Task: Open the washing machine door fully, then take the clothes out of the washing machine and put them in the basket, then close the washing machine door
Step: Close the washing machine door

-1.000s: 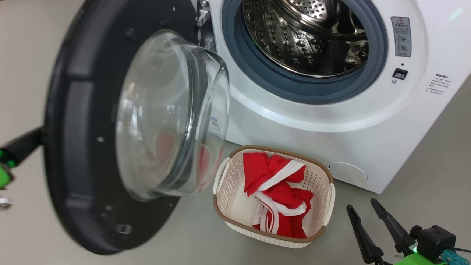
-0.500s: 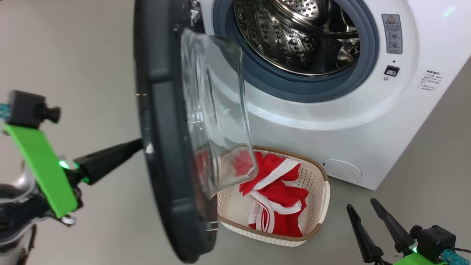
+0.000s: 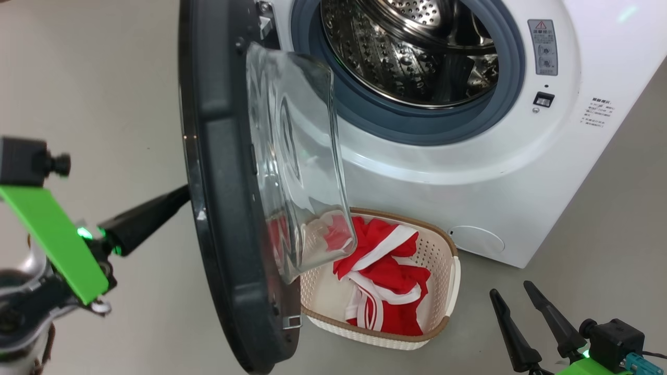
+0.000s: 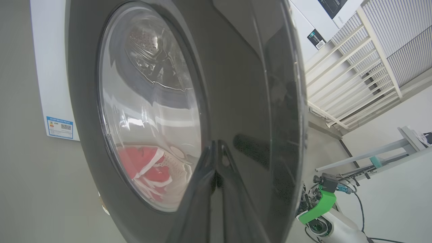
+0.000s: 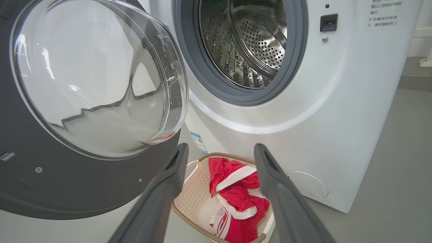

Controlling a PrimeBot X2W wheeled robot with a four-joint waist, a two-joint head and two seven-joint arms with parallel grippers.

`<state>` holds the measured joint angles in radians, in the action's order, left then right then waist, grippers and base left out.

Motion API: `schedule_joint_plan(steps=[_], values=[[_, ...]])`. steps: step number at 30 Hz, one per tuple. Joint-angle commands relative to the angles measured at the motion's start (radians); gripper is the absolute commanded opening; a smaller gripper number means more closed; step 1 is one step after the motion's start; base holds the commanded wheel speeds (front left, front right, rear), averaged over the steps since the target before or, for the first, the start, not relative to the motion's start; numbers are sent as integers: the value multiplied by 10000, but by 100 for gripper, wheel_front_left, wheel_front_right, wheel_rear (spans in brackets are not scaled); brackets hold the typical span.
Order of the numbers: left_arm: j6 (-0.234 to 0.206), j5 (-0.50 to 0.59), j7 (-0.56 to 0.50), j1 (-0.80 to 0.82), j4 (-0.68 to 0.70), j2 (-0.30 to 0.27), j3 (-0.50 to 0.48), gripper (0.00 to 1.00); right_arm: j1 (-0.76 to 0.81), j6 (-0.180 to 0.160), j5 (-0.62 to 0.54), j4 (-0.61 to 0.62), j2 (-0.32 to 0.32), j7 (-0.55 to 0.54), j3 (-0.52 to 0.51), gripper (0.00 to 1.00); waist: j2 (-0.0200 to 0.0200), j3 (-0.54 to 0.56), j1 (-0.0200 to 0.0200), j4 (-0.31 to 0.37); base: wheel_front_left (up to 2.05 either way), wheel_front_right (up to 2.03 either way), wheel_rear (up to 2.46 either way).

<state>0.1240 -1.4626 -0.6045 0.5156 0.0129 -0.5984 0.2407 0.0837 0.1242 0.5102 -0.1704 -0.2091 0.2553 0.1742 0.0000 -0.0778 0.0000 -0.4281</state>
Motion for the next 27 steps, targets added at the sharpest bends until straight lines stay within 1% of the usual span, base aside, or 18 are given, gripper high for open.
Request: schedule_joint_plan(steps=[1,4,5,7,8,9,12,14,16,17,19,20,21,22,23,24,27], values=[[67,-15,296,-116,17,-506,-476,0,-60,65,13,193,-79,65,168,100,0,85,0,-7,0,0,0],[67,-21,803,-605,-186,-461,-479,0,-42,65,11,184,-39,65,179,100,0,189,0,-23,0,0,0],[67,-77,993,-775,-273,-411,-515,5,-32,65,10,181,-29,65,185,100,0,223,0,-29,0,0,0],[67,-209,1286,-1126,-431,-333,-561,8,-10,65,8,171,-14,65,201,100,0,294,0,-38,0,0,0],[67,-221,1439,-1309,-519,-325,-580,11,-2,65,11,166,-11,65,210,100,0,320,0,-42,0,0,0],[67,-221,1605,-1484,-636,-306,-596,18,7,65,14,159,-8,65,221,100,0,352,0,-43,0,0,0],[67,-296,1913,-1809,-829,-205,-619,18,30,65,18,147,-2,65,255,100,0,408,0,-39,0,0,0],[67,-371,2269,-2129,-1023,-89,-685,25,50,65,21,146,0,65,287,100,0,443,0,-33,0,0,0],[67,-401,2590,-2465,-1196,12,-698,27,84,65,26,135,9,65,324,100,0,497,0,-16,0,0,0],[67,-410,2727,-2617,-1269,58,-691,31,96,65,30,130,11,65,334,100,0,515,0,-9,0,0,0],[67,-556,3024,-2898,-1433,226,-742,45,138,65,35,130,13,65,329,100,0,538,0,-10,0,0,0],[67,-631,3152,-3026,-1531,305,-773,49,159,65,35,131,13,65,320,100,0,548,0,-11,0,0,0],[67,-664,3274,-3148,-1646,357,-796,69,173,65,33,132,9,65,314,100,0,540,0,-9,0,0,0],[67,-667,3398,-3250,-1761,409,-802,85,180,65,30,134,-1,65,309,100,0,534,0,-7,0,0,0],[67,-647,3509,-3345,-1857,453,-785,95,186,65,31,134,-14,65,308,100,0,531,0,0,0,0,0],[67,-628,3661,-3437,-1961,510,-791,100,186,65,33,134,-29,65,306,100,0,520,0,7,0,0,0],[67,-571,4132,-3678,-2187,701,-801,100,184,65,47,128,-55,65,298,100,0,514,0,41,0,0,0]])
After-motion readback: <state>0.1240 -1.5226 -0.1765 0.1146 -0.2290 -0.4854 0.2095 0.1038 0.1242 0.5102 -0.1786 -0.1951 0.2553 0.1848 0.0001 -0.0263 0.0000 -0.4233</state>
